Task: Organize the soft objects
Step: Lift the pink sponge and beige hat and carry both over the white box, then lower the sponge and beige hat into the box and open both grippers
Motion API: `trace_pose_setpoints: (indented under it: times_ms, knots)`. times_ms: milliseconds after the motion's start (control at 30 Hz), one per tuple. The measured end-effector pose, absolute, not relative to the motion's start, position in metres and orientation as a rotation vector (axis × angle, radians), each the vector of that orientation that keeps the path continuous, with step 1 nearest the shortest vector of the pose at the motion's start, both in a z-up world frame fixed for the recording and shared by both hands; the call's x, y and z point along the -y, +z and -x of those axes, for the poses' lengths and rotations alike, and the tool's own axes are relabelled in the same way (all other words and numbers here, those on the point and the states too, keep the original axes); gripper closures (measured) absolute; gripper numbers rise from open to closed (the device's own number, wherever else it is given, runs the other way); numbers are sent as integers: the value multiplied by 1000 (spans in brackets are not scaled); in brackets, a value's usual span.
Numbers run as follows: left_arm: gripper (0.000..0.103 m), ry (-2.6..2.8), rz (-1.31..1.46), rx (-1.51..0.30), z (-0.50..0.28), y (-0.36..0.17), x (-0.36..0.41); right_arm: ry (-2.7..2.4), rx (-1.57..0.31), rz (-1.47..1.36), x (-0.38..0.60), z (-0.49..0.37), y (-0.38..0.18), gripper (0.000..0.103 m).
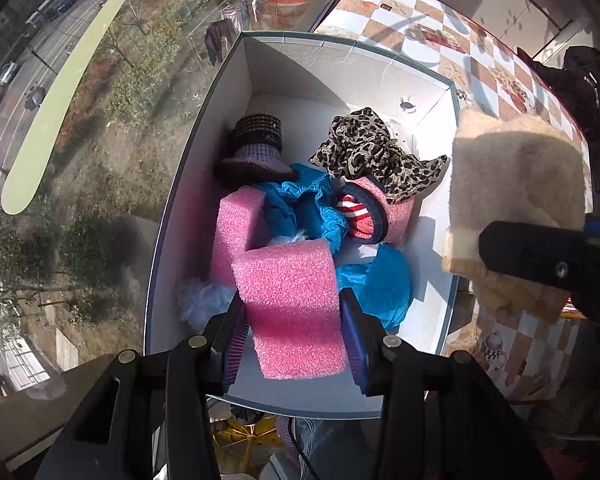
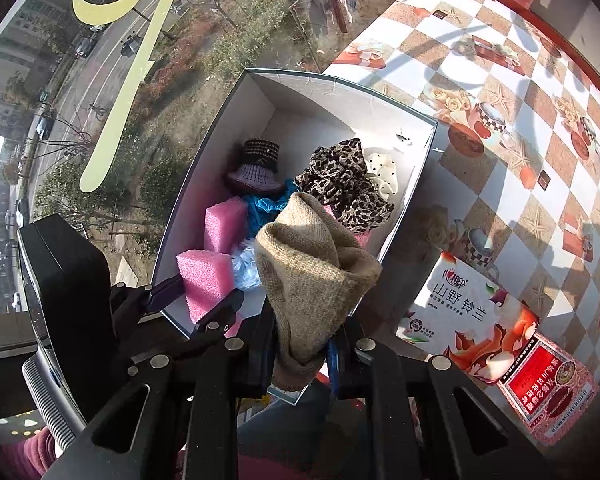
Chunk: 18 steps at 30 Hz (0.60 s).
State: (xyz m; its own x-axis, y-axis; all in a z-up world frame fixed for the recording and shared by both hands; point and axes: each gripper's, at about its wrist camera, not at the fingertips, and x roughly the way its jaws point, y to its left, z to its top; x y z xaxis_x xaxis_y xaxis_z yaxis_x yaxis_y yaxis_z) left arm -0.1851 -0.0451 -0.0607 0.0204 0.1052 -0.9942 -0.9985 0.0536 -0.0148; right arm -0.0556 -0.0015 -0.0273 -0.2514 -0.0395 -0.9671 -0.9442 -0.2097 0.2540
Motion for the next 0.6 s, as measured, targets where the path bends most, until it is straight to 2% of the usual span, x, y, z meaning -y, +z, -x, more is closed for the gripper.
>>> trace_pose_setpoints:
  times_ms: [600]
  knots:
    - [56, 1202, 1109, -1157, 185, -68, 41, 1549, -1290, 1275, -4, 63, -37, 83]
